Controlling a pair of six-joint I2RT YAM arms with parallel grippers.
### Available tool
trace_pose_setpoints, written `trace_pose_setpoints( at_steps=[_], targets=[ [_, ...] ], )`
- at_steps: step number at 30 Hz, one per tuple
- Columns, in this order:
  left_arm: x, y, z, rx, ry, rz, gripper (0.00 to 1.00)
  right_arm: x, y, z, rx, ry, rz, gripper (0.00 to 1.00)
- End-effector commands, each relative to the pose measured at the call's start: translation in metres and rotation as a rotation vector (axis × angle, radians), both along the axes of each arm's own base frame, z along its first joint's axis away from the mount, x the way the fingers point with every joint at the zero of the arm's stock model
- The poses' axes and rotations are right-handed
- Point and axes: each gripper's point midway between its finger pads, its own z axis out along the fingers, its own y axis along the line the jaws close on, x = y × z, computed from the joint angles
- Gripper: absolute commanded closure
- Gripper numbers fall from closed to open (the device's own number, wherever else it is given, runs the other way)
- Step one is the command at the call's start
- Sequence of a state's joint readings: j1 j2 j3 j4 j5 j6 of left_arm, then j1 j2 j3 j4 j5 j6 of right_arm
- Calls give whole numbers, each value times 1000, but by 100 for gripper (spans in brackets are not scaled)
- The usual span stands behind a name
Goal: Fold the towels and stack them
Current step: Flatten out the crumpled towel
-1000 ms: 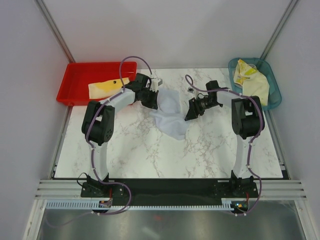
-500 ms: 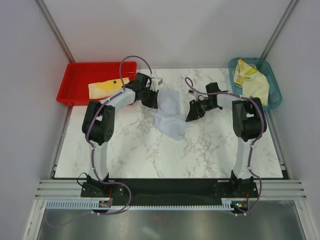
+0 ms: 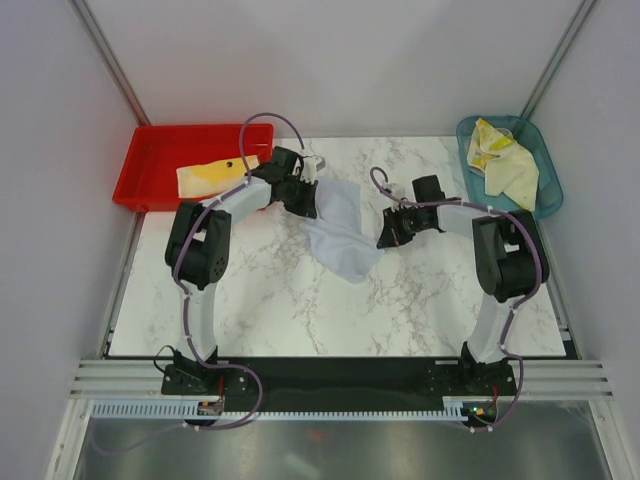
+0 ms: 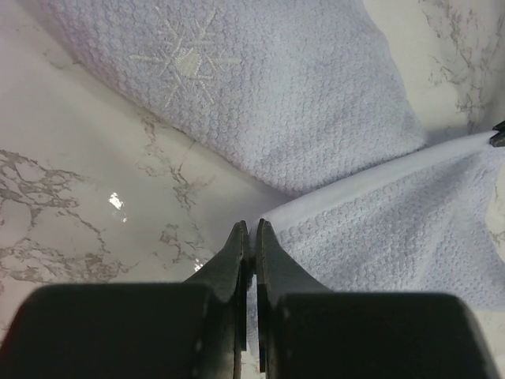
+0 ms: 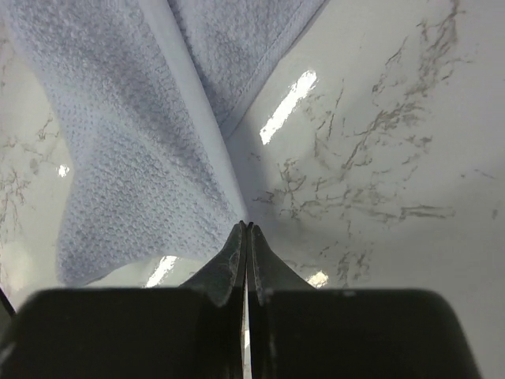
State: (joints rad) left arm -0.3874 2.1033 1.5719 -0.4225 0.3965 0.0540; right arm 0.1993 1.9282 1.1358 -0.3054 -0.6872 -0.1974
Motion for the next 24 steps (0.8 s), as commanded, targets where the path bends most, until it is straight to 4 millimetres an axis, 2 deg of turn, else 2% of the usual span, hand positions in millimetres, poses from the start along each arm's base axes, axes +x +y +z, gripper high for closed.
trace_pose_setpoints(
  at_steps=[1,2,3,4,5,6,7,8,9,10,11,12,13,15,16,18,19,21,22,24],
  targets=[
    [13,-10,49,-96,-76,38,98,30,-3,50,-8,-188,-139,100],
    [12,-12,68,-122,-104,37,98,34,-2,80,20,-240,-188,100],
    [10,-12,78,-133,-118,45,98,34,-1,93,31,-275,-201,100],
    [9,-11,89,-146,-127,68,98,36,-4,119,16,-352,-235,100],
    [8,-11,100,-160,-142,73,98,36,-5,134,28,-369,-267,100],
    [2,-10,127,-184,-188,75,98,33,-5,150,40,-391,-277,100],
    [0,-9,137,-194,-200,89,98,32,-10,177,40,-451,-309,100],
    [-3,-8,152,-209,-225,95,98,30,-11,191,48,-474,-317,100],
    [-11,-8,178,-237,-266,90,98,28,-13,209,42,-501,-321,100],
    [-16,-8,194,-257,-292,89,98,23,-16,230,46,-545,-331,100],
    [-21,-8,206,-269,-314,89,98,20,-17,243,44,-569,-332,100],
    [-32,-7,233,-297,-364,82,98,16,-17,259,42,-592,-328,100],
    [-38,-6,246,-318,-381,83,98,8,-17,280,59,-636,-327,100],
    [-53,-7,270,-354,-418,74,98,-2,-18,305,68,-679,-326,100],
    [-68,-4,293,-388,-453,64,98,-11,-18,321,79,-713,-325,100],
    [-86,-6,309,-422,-471,49,98,-23,-19,341,94,-737,-318,100],
    [-101,-4,328,-452,-505,35,98,-34,-19,354,111,-766,-314,100],
    [-119,-9,335,-479,-506,5,98,-48,-20,372,122,-819,-283,100],
    [-128,-11,342,-499,-507,-6,98,-63,-22,387,149,-863,-274,100],
    [-153,-13,358,-543,-521,-37,98,-77,-24,406,175,-913,-261,100]
  ],
)
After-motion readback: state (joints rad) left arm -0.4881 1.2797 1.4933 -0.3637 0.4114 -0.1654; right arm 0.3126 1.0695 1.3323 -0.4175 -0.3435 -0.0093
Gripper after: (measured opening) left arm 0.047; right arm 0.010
